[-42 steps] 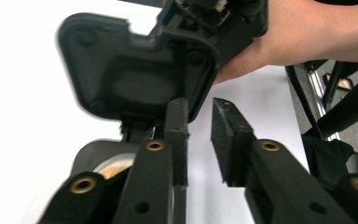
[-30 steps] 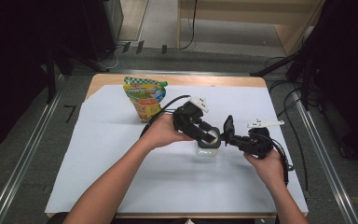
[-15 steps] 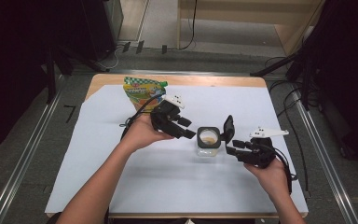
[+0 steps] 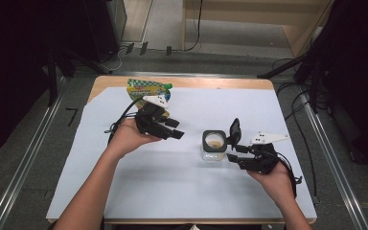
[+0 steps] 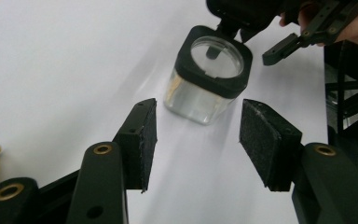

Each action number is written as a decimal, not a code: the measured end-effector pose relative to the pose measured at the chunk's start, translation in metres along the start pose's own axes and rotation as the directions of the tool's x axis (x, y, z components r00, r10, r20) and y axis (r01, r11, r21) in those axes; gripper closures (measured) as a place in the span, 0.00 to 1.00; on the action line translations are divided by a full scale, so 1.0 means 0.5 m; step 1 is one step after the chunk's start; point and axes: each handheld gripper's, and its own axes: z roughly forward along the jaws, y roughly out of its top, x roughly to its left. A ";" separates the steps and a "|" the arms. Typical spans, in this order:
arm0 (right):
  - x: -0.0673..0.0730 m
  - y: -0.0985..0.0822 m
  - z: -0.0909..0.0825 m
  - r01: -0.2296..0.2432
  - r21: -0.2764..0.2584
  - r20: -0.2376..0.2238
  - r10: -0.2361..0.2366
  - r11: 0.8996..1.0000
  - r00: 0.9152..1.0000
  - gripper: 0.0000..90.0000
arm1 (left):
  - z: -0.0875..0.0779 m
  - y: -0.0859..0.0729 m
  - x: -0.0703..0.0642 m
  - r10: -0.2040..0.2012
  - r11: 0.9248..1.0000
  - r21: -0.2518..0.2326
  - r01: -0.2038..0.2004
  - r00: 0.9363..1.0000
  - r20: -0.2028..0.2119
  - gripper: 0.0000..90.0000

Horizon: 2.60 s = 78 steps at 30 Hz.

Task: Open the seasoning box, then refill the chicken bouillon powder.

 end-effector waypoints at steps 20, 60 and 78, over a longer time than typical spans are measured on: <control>-0.012 0.001 -0.003 0.023 0.000 -0.004 -0.023 1.000 1.000 0.57 | -0.088 -0.064 0.060 -0.080 0.997 -0.031 0.077 0.991 -0.103 0.51; 0.043 0.006 -0.003 0.058 0.016 -0.024 -0.058 0.998 0.998 0.58 | -0.169 -0.093 0.223 -0.187 0.982 -0.065 0.176 0.948 -0.257 0.41; 0.049 0.007 0.008 0.082 0.033 -0.042 -0.081 0.996 0.996 0.58 | -0.164 -0.070 0.258 -0.157 0.987 -0.070 0.143 0.948 -0.276 0.40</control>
